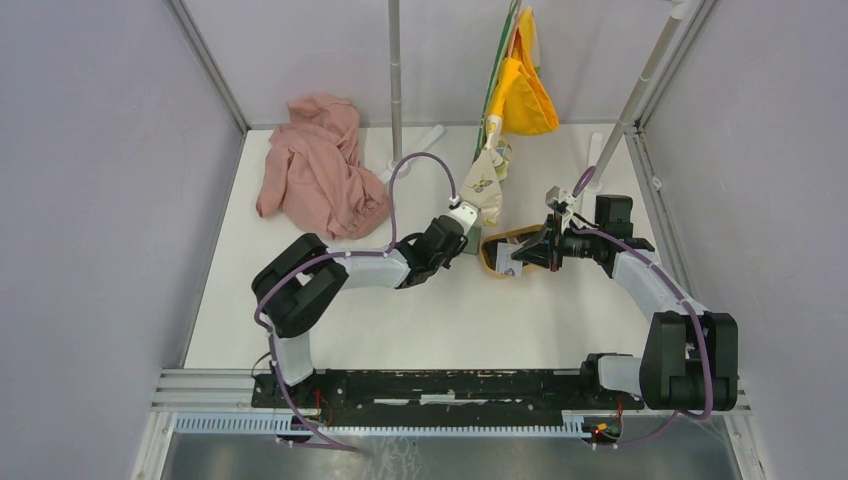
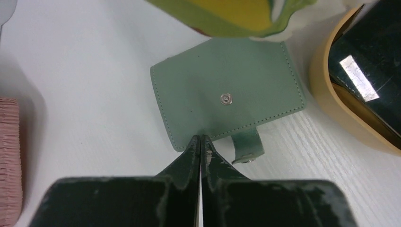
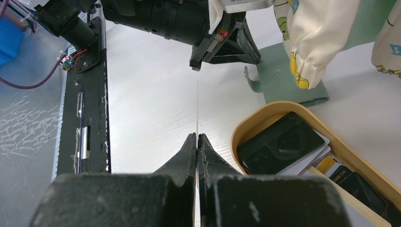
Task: Put the credit cards into the card holder
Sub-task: Insert the credit card into the card holder.
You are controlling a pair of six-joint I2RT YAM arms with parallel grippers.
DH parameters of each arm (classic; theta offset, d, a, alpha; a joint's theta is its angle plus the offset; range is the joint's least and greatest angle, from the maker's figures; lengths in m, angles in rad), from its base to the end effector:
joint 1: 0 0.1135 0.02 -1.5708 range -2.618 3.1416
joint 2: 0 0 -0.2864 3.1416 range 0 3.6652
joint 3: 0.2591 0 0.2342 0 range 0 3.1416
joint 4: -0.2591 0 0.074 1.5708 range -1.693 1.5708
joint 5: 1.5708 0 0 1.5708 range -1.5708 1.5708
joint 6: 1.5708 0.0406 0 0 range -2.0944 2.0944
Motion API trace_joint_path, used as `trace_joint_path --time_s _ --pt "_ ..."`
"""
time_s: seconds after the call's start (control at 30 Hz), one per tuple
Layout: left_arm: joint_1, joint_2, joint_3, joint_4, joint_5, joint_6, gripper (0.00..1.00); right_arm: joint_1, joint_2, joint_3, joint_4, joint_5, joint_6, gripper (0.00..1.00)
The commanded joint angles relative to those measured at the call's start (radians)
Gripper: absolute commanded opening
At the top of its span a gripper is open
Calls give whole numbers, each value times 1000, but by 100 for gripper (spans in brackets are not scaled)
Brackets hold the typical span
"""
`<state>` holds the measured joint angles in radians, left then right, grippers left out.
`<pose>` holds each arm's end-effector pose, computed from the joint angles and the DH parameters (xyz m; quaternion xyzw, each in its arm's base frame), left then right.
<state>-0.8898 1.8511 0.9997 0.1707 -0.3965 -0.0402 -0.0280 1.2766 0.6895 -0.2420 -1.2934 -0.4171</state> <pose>0.2515 -0.2855 0.1878 0.2875 0.8412 -0.0304 0.4570 0.2172 0.0330 0.2494 -0.3580 0.6876 0.4839 0.4061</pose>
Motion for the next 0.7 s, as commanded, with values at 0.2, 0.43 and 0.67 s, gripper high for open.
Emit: trace_joint_path --time_s 0.2,0.43,0.67 --pt "11 -67 31 69 121 56 2 7 0 8 7 -18 -22 0" --pt "17 -185 -57 23 237 1 46 10 0 12 -3 -21 -30 0" --pt "57 -311 -129 -6 390 94 66 16 2 12 -4 -21 -31 0"
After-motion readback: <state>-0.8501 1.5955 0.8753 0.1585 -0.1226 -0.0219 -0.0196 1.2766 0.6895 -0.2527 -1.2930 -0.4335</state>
